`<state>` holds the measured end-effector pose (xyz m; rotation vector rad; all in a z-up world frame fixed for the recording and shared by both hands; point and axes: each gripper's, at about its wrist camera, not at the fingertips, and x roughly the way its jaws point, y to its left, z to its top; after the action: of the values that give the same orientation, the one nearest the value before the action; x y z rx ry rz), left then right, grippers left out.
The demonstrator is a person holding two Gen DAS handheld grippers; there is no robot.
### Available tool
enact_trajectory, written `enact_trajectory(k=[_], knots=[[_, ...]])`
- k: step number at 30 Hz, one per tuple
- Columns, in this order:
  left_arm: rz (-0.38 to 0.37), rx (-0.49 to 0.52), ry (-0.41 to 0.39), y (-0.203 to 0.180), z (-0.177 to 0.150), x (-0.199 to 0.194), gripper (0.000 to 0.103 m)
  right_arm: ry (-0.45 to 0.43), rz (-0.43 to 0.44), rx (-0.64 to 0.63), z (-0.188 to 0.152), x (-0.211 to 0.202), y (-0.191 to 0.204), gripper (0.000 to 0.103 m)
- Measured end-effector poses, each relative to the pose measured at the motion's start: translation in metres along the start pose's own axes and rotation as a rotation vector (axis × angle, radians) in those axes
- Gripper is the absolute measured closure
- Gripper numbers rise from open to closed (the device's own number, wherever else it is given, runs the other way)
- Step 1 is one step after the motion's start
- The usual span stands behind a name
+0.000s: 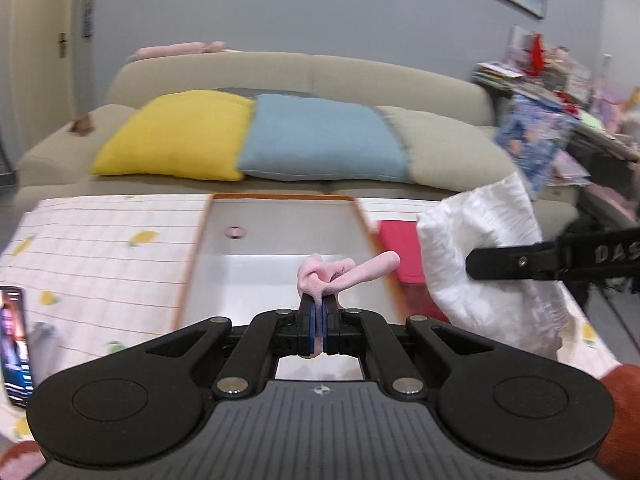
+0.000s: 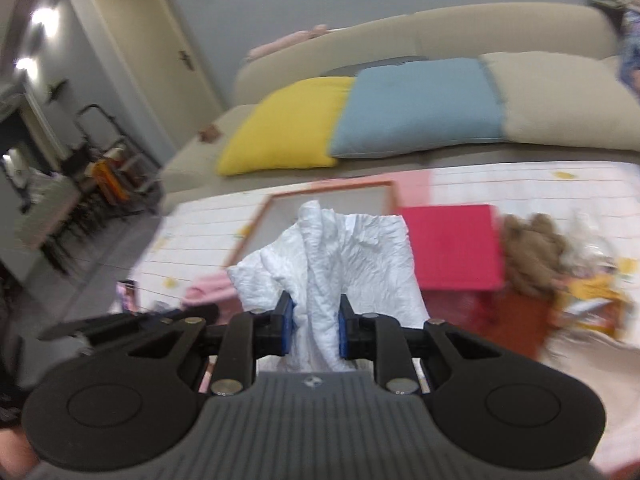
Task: Organize soft objects
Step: 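Carry the pink cloth in the left tool while the right tool carries the white cloth into the box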
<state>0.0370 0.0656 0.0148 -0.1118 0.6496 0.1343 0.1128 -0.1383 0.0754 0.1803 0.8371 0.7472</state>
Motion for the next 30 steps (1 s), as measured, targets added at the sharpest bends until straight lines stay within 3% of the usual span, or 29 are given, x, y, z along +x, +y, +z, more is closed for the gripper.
enact_trajectory(k=[4, 6, 13, 21, 30], knots=[[0.09, 0.062, 0.024, 0.005, 0.004, 0.014, 0.1, 0.048, 0.057, 0.003, 0.013, 0.036, 0.017, 0.083], [0.094, 0.076, 0.058, 0.01, 0.003, 0.023, 0.1, 0.088, 0.069, 0.021, 0.017, 0.059, 0.018, 0.083], [0.113, 0.213, 0.19, 0.017, -0.01, 0.055, 0.1, 0.251, -0.019, -0.044, 0.011, 0.131, 0.014, 0.083], [0.101, 0.359, 0.324, 0.018, -0.021, 0.095, 0.1, 0.389, -0.134, -0.318, -0.003, 0.179, 0.029, 0.083], [0.089, 0.484, 0.421, 0.017, -0.031, 0.117, 0.099, 0.57, -0.131, -0.463, -0.017, 0.217, 0.035, 0.082]])
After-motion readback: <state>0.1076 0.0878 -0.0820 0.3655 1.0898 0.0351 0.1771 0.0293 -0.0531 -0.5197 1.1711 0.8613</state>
